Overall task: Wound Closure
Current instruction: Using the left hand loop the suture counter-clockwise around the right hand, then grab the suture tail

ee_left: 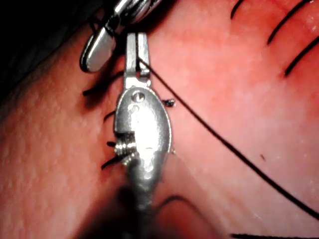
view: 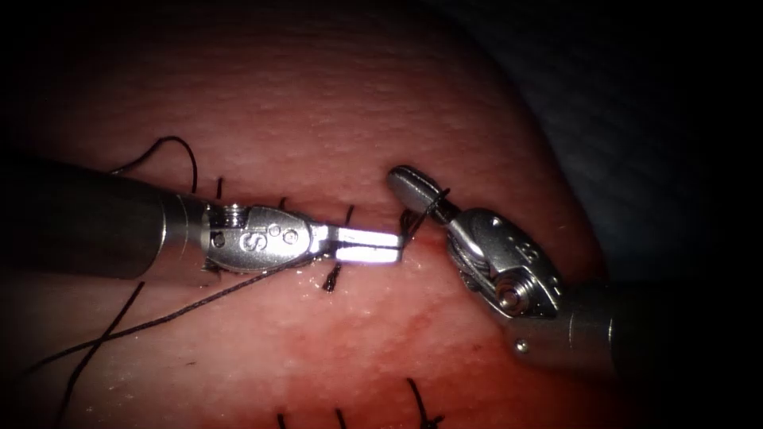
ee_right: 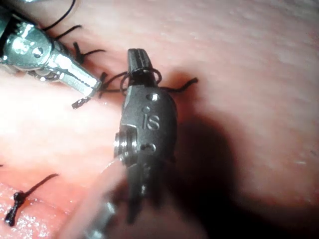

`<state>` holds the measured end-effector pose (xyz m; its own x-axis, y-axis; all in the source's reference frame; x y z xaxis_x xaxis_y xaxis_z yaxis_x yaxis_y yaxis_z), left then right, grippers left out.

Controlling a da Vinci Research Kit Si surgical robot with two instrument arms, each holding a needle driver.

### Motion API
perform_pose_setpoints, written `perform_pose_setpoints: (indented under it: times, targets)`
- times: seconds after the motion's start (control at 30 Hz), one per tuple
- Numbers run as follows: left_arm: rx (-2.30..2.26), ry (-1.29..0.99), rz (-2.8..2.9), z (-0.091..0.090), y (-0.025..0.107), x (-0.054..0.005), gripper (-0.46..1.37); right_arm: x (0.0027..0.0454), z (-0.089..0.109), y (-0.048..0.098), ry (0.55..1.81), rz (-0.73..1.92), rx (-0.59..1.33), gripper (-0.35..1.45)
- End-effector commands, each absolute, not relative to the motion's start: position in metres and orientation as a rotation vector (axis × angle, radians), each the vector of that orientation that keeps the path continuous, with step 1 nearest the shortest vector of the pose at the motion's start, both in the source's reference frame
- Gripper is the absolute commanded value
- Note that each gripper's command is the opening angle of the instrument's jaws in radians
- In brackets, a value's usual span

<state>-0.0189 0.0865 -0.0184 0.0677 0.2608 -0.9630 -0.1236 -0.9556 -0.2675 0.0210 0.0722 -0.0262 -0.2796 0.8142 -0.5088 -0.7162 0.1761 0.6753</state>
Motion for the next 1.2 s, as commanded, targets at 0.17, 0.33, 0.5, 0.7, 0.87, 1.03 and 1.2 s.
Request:
perform_pose_setpoints:
  times: [0.17, 0.33, 0.5, 0.7, 0.87, 1.03, 1.2]
  targets:
    - [-2.043, -0.124, 2.012, -0.0185, 0.0862, -0.0193, -0.35, 0.0212, -0.026, 0.0709, 1.02, 1.571, 0.11, 0.65]
    - [-2.035, -0.118, 2.032, -0.0186, 0.0858, -0.0196, -0.35, 0.0211, -0.0259, 0.0708, 0.981, 1.605, 0.057, 0.75]
    - [-2.033, -0.119, 2.036, -0.0185, 0.0857, -0.0197, -0.35, 0.0211, -0.0255, 0.0715, 0.947, 1.658, 0.021, 0.82]
    - [-2.034, -0.116, 2.038, -0.0184, 0.0854, -0.0197, -0.35, 0.0207, -0.0241, 0.0722, 0.862, 1.732, 0.032, 0.73]
    - [-2.034, -0.116, 2.038, -0.0184, 0.0854, -0.0198, -0.35, 0.0205, -0.022, 0.0721, 0.777, 1.767, 0.053, 0.71]
    - [-2.035, -0.116, 2.038, -0.0185, 0.0853, -0.0198, -0.35, 0.0199, -0.0203, 0.0723, 0.692, 1.783, 0.014, 0.74]
    - [-2.036, -0.117, 2.038, -0.0185, 0.0853, -0.0198, -0.35, 0.0198, -0.0201, 0.0723, 0.647, 1.814, -0.026, 0.73]
